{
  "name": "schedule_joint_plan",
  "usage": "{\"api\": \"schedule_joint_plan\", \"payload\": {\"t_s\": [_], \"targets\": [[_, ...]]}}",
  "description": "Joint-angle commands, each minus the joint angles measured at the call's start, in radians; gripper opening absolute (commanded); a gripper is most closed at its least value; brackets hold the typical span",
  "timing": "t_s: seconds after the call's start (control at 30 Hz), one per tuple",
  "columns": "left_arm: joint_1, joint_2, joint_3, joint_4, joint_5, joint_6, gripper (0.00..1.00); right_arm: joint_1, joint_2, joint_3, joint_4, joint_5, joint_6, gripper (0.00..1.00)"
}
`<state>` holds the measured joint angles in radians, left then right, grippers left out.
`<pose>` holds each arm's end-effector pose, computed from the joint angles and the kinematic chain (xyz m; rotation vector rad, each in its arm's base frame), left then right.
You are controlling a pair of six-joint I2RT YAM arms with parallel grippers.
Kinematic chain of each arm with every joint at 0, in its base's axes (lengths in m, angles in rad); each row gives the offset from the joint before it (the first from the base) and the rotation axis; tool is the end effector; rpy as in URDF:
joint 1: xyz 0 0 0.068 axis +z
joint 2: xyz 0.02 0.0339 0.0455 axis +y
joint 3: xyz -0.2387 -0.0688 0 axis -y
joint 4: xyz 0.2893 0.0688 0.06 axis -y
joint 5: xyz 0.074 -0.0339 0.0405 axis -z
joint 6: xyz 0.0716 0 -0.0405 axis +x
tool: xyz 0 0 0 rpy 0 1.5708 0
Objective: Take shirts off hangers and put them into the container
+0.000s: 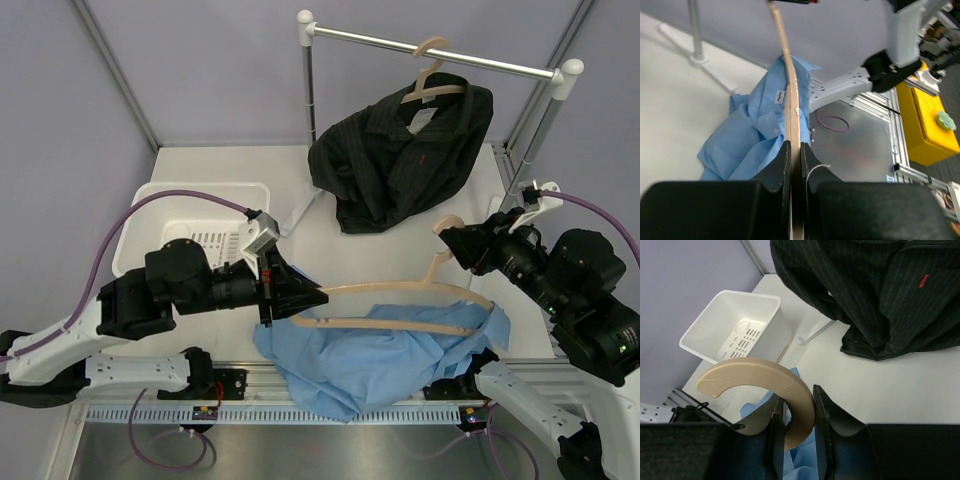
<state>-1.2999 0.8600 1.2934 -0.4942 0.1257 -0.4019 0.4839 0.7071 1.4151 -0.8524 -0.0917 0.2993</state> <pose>0.0573 -0.2398 0.4615 0.8894 1.5969 -1.3667 0.1413 0.0817 0.4814 -0.2315 1.7441 0.6550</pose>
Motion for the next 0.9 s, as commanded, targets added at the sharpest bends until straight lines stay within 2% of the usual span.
{"api": "schedule_joint_plan", "payload": {"t_s": [0.0, 0.07, 0.13, 0.17, 0.2, 0.27, 0.43, 0.5, 0.73, 0.8, 0.87], "targets": [[-0.004, 0.057, 0.059, -0.104, -0.083, -0.040, 0.00, -0.002, -0.004, 0.039, 0.055, -0.008, 0.000, 0.00], [-0.015, 0.080, 0.078, -0.136, -0.109, -0.044, 0.00, -0.004, -0.008, 0.057, 0.058, -0.016, 0.007, 0.17], [-0.021, 0.073, 0.081, -0.145, -0.123, -0.034, 0.00, -0.002, -0.009, 0.077, 0.055, -0.029, 0.014, 0.26], [-0.022, 0.067, 0.078, -0.145, -0.155, -0.035, 0.00, -0.004, -0.011, 0.085, 0.052, -0.042, 0.014, 0.56], [-0.022, 0.059, 0.076, -0.145, -0.167, -0.034, 0.00, -0.004, -0.011, 0.093, 0.047, -0.057, 0.015, 0.73], [-0.027, 0.031, 0.073, -0.144, -0.214, -0.028, 0.00, -0.004, -0.026, 0.108, 0.026, -0.065, 0.018, 0.99], [-0.027, -0.062, 0.031, -0.093, -0.313, 0.004, 0.00, -0.004, -0.109, 0.075, -0.033, -0.063, 0.044, 0.99], [-0.029, -0.093, 0.023, -0.077, -0.340, 0.024, 0.00, -0.004, -0.130, 0.042, -0.053, -0.010, 0.076, 1.00], [-0.029, -0.092, 0.044, 0.017, -0.383, 0.104, 0.00, -0.002, -0.216, -0.234, -0.045, 0.043, 0.205, 0.99], [-0.029, -0.084, 0.031, 0.099, -0.391, 0.132, 0.00, -0.004, -0.260, -0.255, -0.028, 0.055, 0.227, 1.00], [-0.029, -0.055, 0.038, 0.129, -0.444, 0.172, 0.00, -0.004, -0.293, -0.239, -0.036, 0.087, 0.235, 0.94]]}}
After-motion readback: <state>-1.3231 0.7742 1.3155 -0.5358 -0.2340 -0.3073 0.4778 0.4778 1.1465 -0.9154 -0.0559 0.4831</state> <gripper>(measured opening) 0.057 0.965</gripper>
